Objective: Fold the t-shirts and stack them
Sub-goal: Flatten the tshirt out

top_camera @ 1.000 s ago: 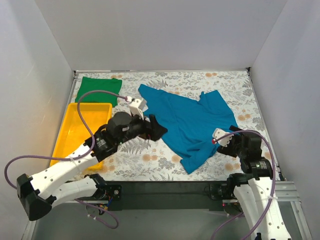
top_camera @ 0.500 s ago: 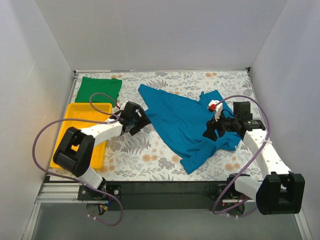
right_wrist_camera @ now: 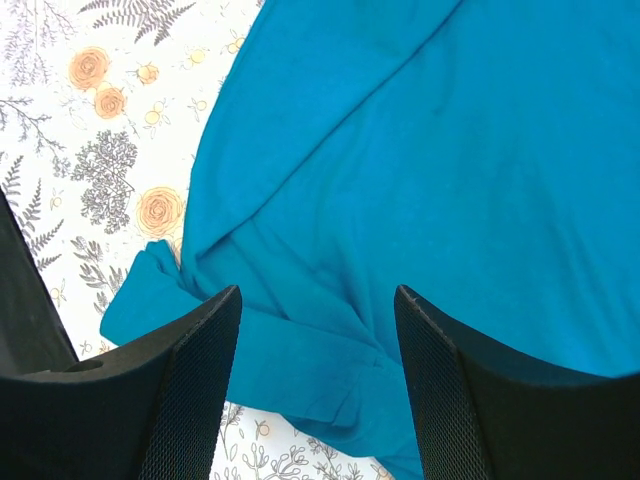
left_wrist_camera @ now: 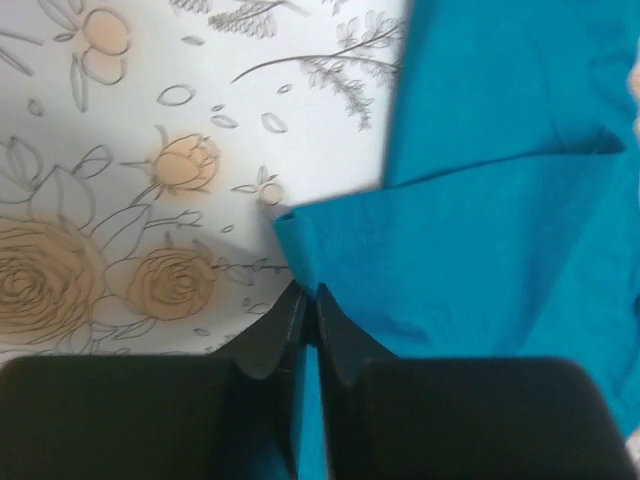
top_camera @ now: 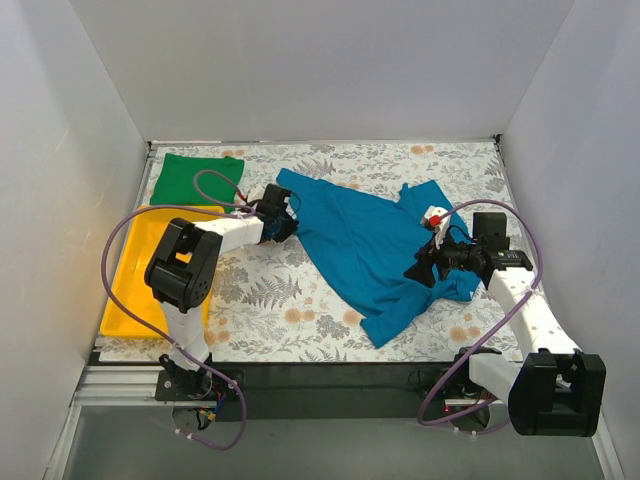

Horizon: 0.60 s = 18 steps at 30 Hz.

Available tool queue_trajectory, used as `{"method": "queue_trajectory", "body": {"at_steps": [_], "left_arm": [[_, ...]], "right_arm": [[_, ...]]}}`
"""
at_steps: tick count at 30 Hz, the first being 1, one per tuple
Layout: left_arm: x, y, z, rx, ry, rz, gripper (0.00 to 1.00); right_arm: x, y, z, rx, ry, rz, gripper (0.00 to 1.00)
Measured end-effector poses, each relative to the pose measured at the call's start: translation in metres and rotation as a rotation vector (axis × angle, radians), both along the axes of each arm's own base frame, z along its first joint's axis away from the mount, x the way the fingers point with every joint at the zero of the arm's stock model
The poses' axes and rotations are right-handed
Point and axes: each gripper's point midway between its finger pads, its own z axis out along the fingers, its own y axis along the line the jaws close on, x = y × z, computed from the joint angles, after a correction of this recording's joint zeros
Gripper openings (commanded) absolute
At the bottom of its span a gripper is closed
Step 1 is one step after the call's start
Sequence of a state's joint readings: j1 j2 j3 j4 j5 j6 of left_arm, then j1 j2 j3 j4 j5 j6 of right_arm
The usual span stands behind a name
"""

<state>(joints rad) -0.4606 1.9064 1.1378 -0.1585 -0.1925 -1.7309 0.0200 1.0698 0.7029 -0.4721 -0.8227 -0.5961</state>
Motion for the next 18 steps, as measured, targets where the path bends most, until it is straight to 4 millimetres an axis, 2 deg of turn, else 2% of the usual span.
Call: {"method": "queue_trajectory", "body": {"at_steps": [5, 7, 8, 11, 15, 16, 17, 18], "left_arm": [[-0.009, 0.005, -0.004, 0.027, 0.019, -0.016, 0.00], [-0.025, 0.013, 0.005, 0.028, 0.018, -0.023, 0.00], [-0.040, 0.020, 0.011, 0.029, 0.023, -0.024, 0.00], [-0.091, 0.042, 0.066, -0.028, -0.042, -0.009, 0.00], [-0.163, 0.068, 0.167, -0.246, -0.300, 0.007, 0.01], [-0.174, 0.071, 0.175, -0.281, -0.324, 0.004, 0.01], [-0.189, 0.074, 0.180, -0.323, -0.342, -0.001, 0.06], [-0.199, 0.076, 0.179, -0.341, -0.339, -0.005, 0.24]], "right_arm": [[-0.002, 0.002, 0.000, 0.018, 0.001, 0.013, 0.69], [-0.003, 0.002, -0.001, 0.022, 0.004, 0.015, 0.69], [-0.004, 0.002, -0.001, 0.023, 0.003, 0.017, 0.69], [-0.004, 0.003, 0.002, 0.026, -0.007, 0.020, 0.69], [-0.002, -0.002, 0.007, 0.029, -0.031, 0.001, 0.69], [-0.001, -0.004, 0.007, 0.029, -0.033, -0.005, 0.69], [-0.001, -0.005, 0.007, 0.028, -0.033, -0.010, 0.69], [0.000, -0.005, 0.007, 0.027, -0.033, -0.013, 0.69]]}}
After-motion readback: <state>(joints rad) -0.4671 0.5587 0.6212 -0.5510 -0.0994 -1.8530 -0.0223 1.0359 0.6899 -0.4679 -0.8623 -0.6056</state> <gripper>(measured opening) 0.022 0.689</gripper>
